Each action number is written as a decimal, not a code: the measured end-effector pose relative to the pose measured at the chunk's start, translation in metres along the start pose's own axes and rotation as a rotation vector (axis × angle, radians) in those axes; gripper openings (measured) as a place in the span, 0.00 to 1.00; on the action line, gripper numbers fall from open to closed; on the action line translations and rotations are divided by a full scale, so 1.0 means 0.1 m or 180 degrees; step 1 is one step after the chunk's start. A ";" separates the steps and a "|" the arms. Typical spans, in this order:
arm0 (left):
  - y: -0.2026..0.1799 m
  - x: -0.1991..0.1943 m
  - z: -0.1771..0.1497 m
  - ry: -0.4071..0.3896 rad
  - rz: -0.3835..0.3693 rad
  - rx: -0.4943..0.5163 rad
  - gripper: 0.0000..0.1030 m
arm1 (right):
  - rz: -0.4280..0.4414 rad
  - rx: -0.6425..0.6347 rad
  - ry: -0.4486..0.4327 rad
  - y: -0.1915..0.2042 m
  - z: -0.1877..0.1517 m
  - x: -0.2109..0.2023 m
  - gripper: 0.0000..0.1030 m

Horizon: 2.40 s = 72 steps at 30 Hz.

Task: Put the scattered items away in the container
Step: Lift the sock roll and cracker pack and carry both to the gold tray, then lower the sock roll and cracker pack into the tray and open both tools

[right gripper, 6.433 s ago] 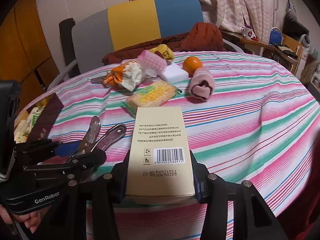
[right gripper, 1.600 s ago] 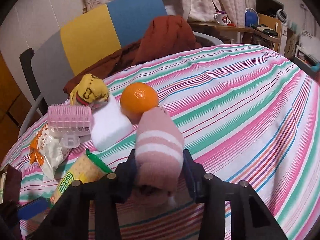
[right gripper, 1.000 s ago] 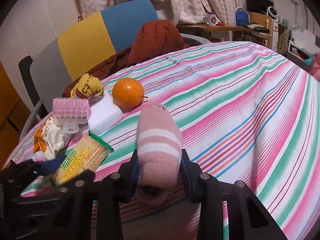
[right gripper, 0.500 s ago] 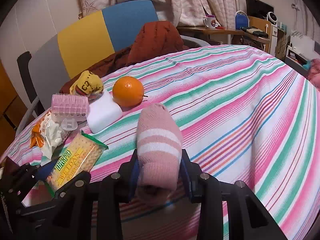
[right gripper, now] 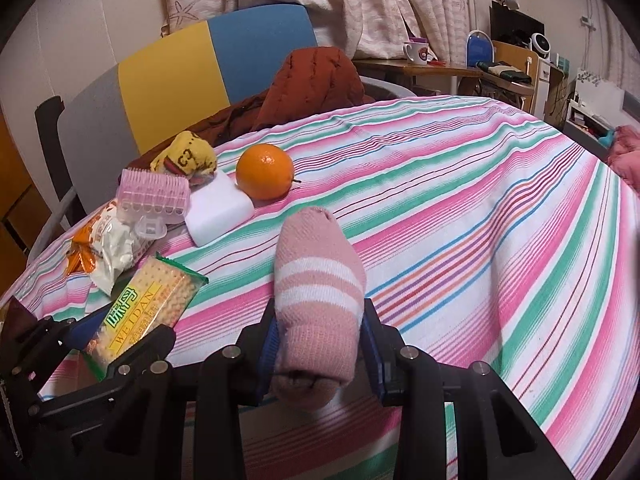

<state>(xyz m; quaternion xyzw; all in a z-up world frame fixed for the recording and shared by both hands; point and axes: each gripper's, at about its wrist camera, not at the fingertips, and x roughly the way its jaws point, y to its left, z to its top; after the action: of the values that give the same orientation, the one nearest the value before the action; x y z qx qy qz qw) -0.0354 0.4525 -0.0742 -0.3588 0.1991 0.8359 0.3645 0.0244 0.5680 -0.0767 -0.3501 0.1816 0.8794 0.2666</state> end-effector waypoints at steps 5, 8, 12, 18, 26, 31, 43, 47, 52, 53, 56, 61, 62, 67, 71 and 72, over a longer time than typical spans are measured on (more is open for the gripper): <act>0.02 -0.06 -0.06 0.0000 -0.0026 -0.0080 0.50 | 0.0020 -0.0018 -0.0010 0.03 -0.07 -0.08 0.37; 0.02 -0.11 -0.10 0.0008 -0.0051 -0.0139 0.50 | 0.0041 -0.0057 -0.0002 0.08 -0.13 -0.14 0.37; 0.05 -0.22 -0.18 0.0044 -0.0118 -0.0258 0.48 | 0.0092 -0.0141 0.0011 0.16 -0.24 -0.25 0.36; 0.14 -0.48 -0.40 0.0090 -0.0252 -0.0440 0.47 | 0.0252 -0.0121 0.0102 0.24 -0.39 -0.46 0.36; 0.47 -0.95 -0.70 0.0089 -0.0233 -0.0696 0.47 | 0.0632 -0.0210 0.0180 0.59 -0.60 -0.80 0.36; 0.71 -1.29 -0.82 -0.0004 -0.0226 -0.0795 0.47 | 0.0840 -0.0218 0.0258 0.80 -0.72 -0.96 0.36; 1.46 -2.09 -1.20 -0.0301 -0.0016 -0.1129 0.47 | 0.1455 -0.0653 0.0147 1.70 -0.77 -1.44 0.36; 1.77 -2.28 -1.36 -0.0338 0.0124 -0.1301 0.47 | 0.1663 -0.0840 0.0179 2.09 -0.81 -1.53 0.36; 2.20 -2.39 -1.63 -0.0282 0.0343 -0.1514 0.47 | 0.1899 -0.1053 0.0213 2.58 -0.85 -1.61 0.36; 2.30 -2.38 -1.70 -0.0239 0.0379 -0.1576 0.47 | 0.1933 -0.1097 0.0230 2.68 -0.86 -1.61 0.36; 2.55 -2.30 -1.87 -0.0056 0.0397 -0.1749 0.47 | 0.2020 -0.1215 0.0274 2.94 -0.91 -1.61 0.36; 2.75 -2.10 -2.03 0.0181 0.0287 -0.1821 0.47 | 0.2073 -0.1296 0.0376 3.38 -0.99 -1.49 0.39; 2.76 -2.06 -2.05 0.0226 0.0246 -0.1828 0.48 | 0.2069 -0.1294 0.0399 3.44 -1.00 -1.44 0.39; 2.78 -2.08 -2.10 0.0268 0.0186 -0.1944 0.53 | 0.2083 -0.1236 0.0453 3.50 -1.05 -1.40 0.59; 2.81 -2.19 -2.11 0.0136 0.0208 -0.2010 0.55 | 0.2071 -0.1187 0.0363 3.40 -1.04 -1.47 0.67; 2.82 -2.21 -2.11 0.0109 0.0215 -0.2028 0.55 | 0.2062 -0.1162 0.0359 3.37 -1.03 -1.47 0.67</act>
<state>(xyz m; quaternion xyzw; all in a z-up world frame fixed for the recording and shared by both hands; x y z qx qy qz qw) -0.0457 0.0393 -0.0291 -0.4622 -0.0548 0.8616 0.2025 -0.0329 0.1984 0.0020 -0.3642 0.1375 0.9154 -0.1026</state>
